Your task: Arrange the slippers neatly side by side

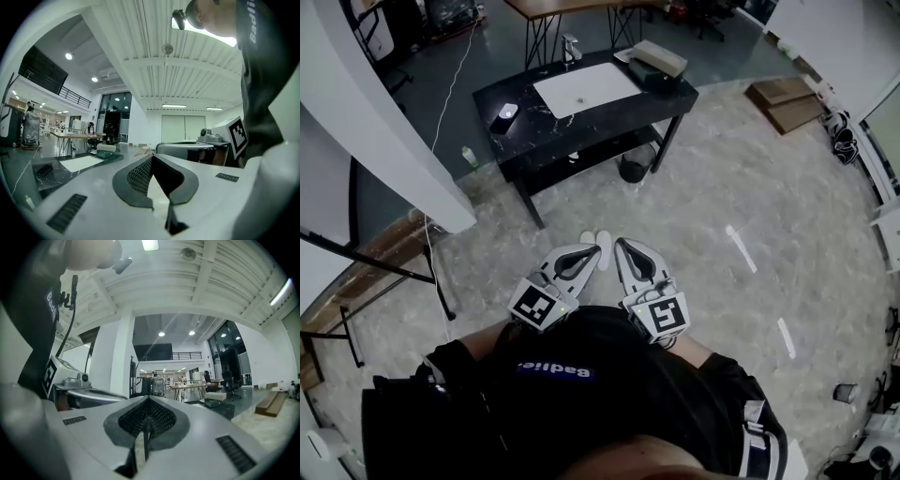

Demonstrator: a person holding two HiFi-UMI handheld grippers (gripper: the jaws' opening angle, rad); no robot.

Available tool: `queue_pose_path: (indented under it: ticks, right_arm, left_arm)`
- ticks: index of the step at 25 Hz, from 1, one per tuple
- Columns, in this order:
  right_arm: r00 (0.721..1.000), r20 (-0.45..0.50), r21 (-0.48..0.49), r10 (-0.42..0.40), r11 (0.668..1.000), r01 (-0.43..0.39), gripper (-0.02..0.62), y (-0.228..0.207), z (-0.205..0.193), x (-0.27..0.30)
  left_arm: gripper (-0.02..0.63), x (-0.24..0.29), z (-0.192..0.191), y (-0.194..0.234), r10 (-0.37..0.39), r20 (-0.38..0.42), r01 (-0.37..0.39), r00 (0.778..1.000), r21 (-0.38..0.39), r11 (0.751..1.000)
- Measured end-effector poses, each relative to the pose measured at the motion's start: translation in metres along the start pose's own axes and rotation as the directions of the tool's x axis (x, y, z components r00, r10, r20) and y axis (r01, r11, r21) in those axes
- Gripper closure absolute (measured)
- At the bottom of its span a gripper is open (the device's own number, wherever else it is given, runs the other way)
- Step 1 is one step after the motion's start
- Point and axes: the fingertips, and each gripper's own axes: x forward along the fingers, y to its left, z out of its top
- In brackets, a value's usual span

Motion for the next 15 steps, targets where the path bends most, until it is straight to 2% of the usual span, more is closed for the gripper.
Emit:
queue_pose_path:
  ticks: [6, 15]
  right_arm:
    - [1.000, -0.019, -0.002, -0.010, 1.000, 0.010, 0.597, 0.005, -0.007, 0.004]
    - [1.000, -0.025, -0.016, -0.007, 1.000, 0.007, 0.597, 0.009, -0.010, 0.002]
  left_arm:
    - [0.604, -0.006, -0.002, 0.000, -0.018, 0.000, 0.018, 1.000, 0.015, 1.000]
    - [0.604, -0.008, -0.007, -0.002, -0.022, 0.008, 0.022, 1.000, -0.004, 1.000]
